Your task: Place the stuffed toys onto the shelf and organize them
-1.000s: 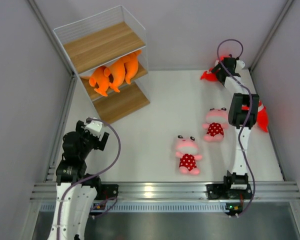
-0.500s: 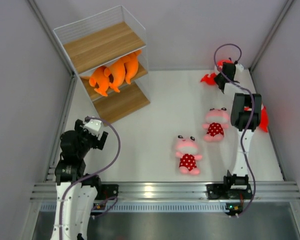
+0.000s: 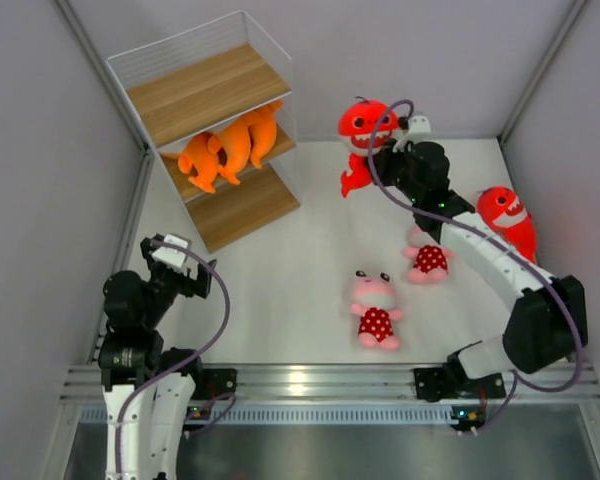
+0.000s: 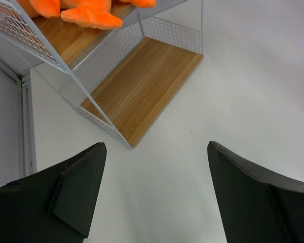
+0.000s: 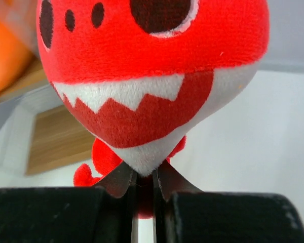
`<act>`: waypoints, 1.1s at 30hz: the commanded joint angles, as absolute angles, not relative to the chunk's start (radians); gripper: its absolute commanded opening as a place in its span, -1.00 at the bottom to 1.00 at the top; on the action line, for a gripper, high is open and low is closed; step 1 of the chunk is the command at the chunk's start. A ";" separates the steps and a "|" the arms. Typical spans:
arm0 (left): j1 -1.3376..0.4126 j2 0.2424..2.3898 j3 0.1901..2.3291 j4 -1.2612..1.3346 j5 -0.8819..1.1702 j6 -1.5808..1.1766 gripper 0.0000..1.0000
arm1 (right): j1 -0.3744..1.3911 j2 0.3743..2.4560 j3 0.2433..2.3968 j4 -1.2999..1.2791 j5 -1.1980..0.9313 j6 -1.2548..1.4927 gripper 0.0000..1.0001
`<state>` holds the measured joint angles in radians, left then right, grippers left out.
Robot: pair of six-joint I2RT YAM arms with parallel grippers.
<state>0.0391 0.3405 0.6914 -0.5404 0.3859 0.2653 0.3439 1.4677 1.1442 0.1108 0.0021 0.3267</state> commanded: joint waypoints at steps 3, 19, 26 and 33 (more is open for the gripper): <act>0.046 0.336 0.752 -0.526 0.361 0.127 0.78 | 0.581 1.269 1.111 -0.027 -0.100 0.082 -1.00; 0.046 0.175 0.827 -0.601 0.637 0.103 0.98 | 1.190 1.253 1.255 -0.227 0.083 0.038 -1.00; 0.048 0.179 0.879 -0.601 0.560 0.049 0.98 | 1.265 1.324 1.316 -0.213 0.051 0.037 -1.00; 0.060 0.176 0.902 -0.600 0.603 0.061 0.98 | 1.305 1.442 1.434 -0.278 0.020 0.012 -1.00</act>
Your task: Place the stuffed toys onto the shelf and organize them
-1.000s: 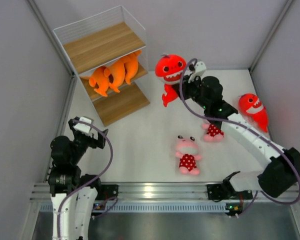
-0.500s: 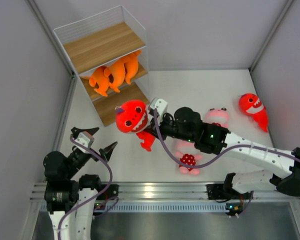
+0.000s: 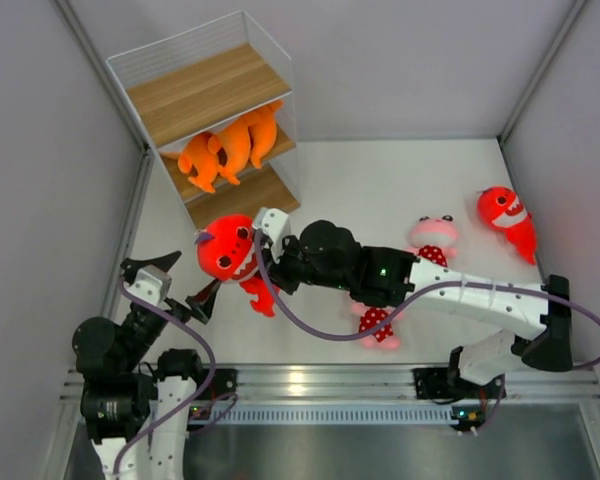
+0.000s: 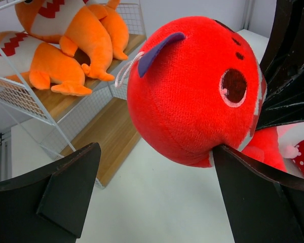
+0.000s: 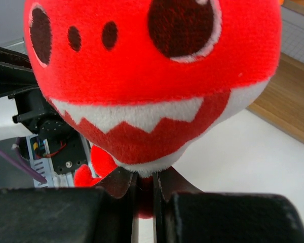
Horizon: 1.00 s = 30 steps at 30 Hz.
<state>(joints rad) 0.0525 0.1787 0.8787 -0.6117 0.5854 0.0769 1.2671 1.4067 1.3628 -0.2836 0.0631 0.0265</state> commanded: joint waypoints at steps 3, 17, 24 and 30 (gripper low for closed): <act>0.061 0.195 0.894 -0.600 0.606 0.063 0.80 | 1.327 1.457 1.453 -0.246 -0.027 -0.023 -1.00; 0.074 0.347 0.813 -0.561 0.509 0.035 -1.00 | 1.257 1.534 1.442 -0.209 -0.136 -0.008 -1.00; 0.074 0.428 0.793 -0.539 0.515 0.009 -1.00 | 1.143 1.569 1.404 -0.133 -0.267 0.060 -1.00; 0.074 0.468 0.798 -0.528 0.644 0.083 -0.16 | 1.068 1.604 1.375 -0.103 -0.293 0.135 -1.00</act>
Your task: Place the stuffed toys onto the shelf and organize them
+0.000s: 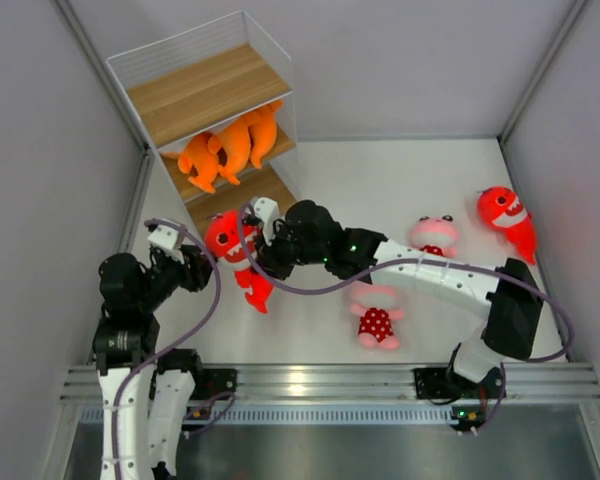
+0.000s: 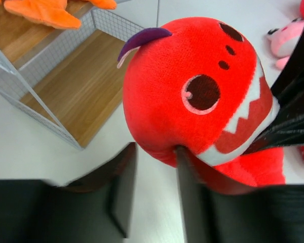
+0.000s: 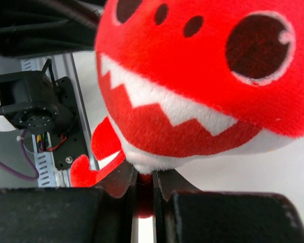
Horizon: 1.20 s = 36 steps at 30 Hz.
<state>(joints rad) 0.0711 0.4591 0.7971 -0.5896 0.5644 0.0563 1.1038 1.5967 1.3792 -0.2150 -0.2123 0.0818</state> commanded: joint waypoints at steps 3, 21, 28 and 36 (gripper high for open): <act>0.072 0.476 0.770 -0.528 0.663 0.225 0.31 | 1.043 1.627 1.397 -0.117 -0.298 0.126 -1.00; 0.071 0.660 0.796 -0.528 1.046 0.554 0.78 | 1.012 1.686 1.439 -0.120 -0.341 0.196 -1.00; 0.061 0.673 0.792 -0.528 1.062 0.522 -0.99 | 1.029 1.654 1.422 -0.103 -0.359 0.189 -1.00; 0.061 0.647 0.807 -0.427 0.893 0.247 -1.00 | 1.005 1.557 1.133 0.145 -0.308 0.392 0.37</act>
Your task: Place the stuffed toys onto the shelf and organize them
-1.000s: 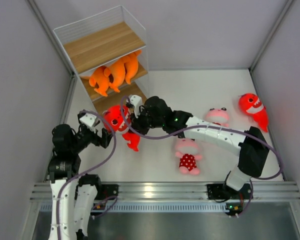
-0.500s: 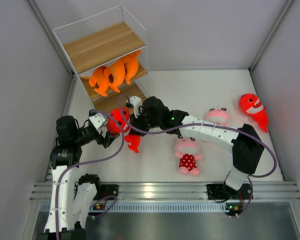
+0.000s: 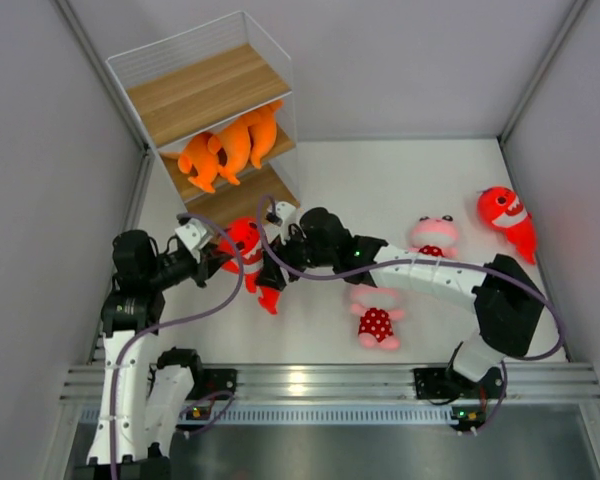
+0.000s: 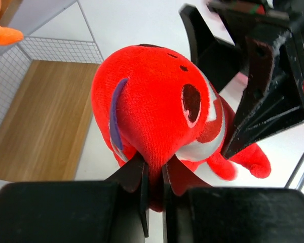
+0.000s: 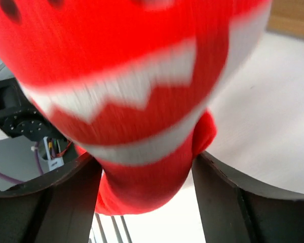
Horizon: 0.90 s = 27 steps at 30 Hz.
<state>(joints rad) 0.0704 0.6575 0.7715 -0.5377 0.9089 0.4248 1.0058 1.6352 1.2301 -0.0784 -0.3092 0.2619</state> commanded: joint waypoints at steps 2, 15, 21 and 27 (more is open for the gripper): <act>0.060 0.641 0.808 -0.390 0.887 0.180 -1.00 | 0.988 1.540 1.027 0.296 -0.321 0.452 0.39; 0.061 0.655 0.755 -0.322 0.807 0.189 -0.21 | 0.994 1.597 1.032 0.277 -0.275 0.512 -1.00; 0.063 0.614 0.689 -0.322 0.312 0.296 0.77 | 0.945 1.771 1.189 -0.052 -0.010 0.454 -1.00; 0.064 0.561 0.644 -0.377 0.141 0.330 0.78 | 0.920 1.953 1.396 -0.167 0.095 0.410 -1.00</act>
<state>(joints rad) 0.0639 0.5961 0.6548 -0.3744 0.2634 0.2882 0.9382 1.9148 1.2976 -0.0830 -0.0025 0.4442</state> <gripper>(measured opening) 0.889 0.102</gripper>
